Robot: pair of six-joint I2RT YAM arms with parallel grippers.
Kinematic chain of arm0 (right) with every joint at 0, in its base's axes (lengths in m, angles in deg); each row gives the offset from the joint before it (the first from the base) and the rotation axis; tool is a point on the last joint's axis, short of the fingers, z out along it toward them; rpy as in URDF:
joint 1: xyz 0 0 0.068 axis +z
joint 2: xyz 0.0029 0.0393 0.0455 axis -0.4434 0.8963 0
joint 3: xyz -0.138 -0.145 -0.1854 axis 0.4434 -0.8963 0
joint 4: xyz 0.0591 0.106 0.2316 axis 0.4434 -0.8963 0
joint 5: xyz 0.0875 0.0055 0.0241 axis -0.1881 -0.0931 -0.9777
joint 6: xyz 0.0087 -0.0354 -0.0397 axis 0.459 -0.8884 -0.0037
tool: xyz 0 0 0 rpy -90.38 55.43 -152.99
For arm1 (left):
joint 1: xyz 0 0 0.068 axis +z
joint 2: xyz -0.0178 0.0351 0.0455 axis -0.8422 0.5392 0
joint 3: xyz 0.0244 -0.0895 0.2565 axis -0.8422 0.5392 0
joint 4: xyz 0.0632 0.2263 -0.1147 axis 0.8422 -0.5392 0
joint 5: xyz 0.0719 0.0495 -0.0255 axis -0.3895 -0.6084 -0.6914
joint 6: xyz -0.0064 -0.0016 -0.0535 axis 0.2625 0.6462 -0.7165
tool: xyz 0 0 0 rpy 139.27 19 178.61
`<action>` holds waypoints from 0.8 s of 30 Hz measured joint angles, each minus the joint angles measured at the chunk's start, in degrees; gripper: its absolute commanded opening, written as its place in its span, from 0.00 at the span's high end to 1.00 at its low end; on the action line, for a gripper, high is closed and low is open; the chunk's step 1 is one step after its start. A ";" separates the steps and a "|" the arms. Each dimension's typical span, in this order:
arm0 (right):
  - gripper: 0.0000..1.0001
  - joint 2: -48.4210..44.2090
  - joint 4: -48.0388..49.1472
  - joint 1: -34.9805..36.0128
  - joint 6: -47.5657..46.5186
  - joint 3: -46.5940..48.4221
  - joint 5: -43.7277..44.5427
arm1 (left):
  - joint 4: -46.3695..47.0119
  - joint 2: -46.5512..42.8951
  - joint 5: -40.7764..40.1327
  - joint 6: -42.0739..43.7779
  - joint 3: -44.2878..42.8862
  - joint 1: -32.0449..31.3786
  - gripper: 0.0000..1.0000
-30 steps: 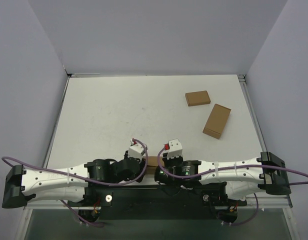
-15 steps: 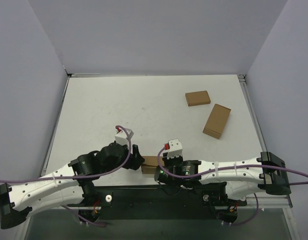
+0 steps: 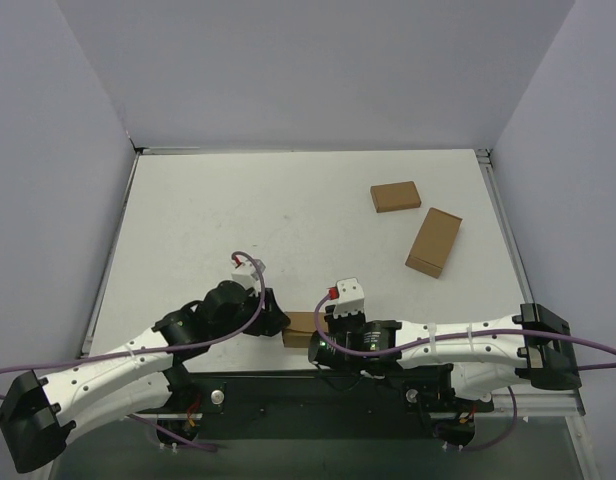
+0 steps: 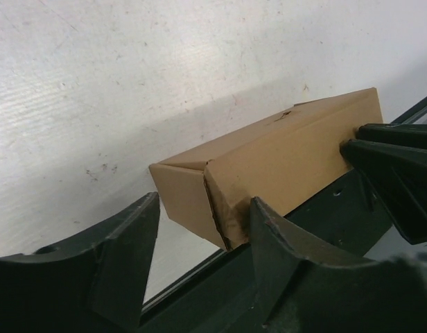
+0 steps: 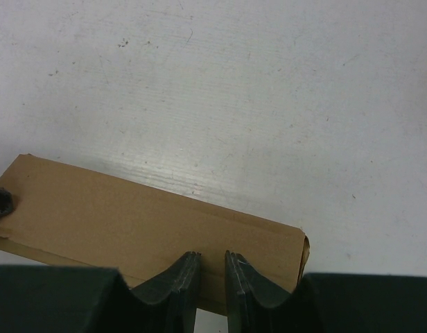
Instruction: Fold the paper box
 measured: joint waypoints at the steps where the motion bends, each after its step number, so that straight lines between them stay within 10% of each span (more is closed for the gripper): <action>1: 0.78 0.02 0.00 0.00 0.00 0.00 0.00 | 1.14 -0.17 0.42 -0.81 1.14 0.02 0.48; 24: 0.78 -0.42 0.74 0.02 0.26 -0.31 -0.44 | 12.02 -9.01 3.52 -10.27 12.31 0.35 0.84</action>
